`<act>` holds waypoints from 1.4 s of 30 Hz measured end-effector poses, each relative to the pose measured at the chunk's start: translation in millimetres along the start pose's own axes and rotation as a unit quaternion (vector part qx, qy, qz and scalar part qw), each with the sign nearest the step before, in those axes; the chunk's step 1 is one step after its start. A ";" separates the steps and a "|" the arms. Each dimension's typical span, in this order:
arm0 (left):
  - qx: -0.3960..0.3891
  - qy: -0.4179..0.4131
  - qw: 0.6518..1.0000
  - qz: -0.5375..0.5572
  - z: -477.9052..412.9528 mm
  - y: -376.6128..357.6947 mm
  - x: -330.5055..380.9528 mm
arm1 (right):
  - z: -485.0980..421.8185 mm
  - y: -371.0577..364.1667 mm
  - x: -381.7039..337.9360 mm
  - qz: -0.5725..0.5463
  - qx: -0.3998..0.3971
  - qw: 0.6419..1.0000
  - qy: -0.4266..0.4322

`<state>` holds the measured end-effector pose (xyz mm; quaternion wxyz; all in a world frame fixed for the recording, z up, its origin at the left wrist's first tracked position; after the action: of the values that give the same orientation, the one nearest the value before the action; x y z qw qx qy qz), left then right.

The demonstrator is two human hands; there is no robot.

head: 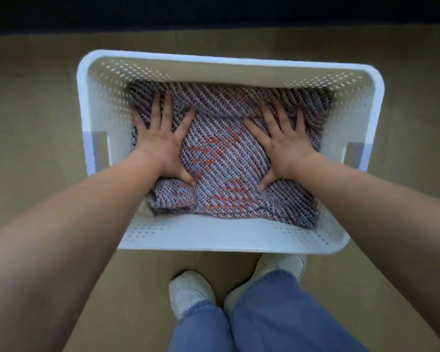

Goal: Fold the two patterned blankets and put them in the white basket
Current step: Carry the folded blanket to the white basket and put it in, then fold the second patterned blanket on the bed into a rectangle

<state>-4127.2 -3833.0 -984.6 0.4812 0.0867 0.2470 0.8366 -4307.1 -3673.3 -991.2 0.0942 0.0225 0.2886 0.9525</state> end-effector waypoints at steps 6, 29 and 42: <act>-0.017 0.024 0.999 -0.031 73.1 33.3 20.5 | 68.9 32.8 -24.8 0.001 -0.005 0.999 -0.053; 0.096 -0.280 0.938 -0.182 615.0 234.4 258.5 | 708.7 77.7 -44.9 -0.327 0.243 0.852 -0.329; 0.192 -0.501 0.737 -0.411 997.5 18.7 538.3 | 1131.9 -218.5 -228.4 -0.424 0.209 0.626 -0.620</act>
<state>-4040.6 -3055.3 -164.5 0.8058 0.4736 0.1374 0.3280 -3936.6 -2921.5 -167.5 0.6374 0.5023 0.3311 0.4815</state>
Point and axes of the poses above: each hand's wrist, its own z-axis away from the middle knuckle, its own y-axis out of the back of the hand, x = y × z, the point moved 2 cm from there along -z, towards the middle knuckle, and after that the axes turned 10 degrees about -x, right-handed, at the moved point
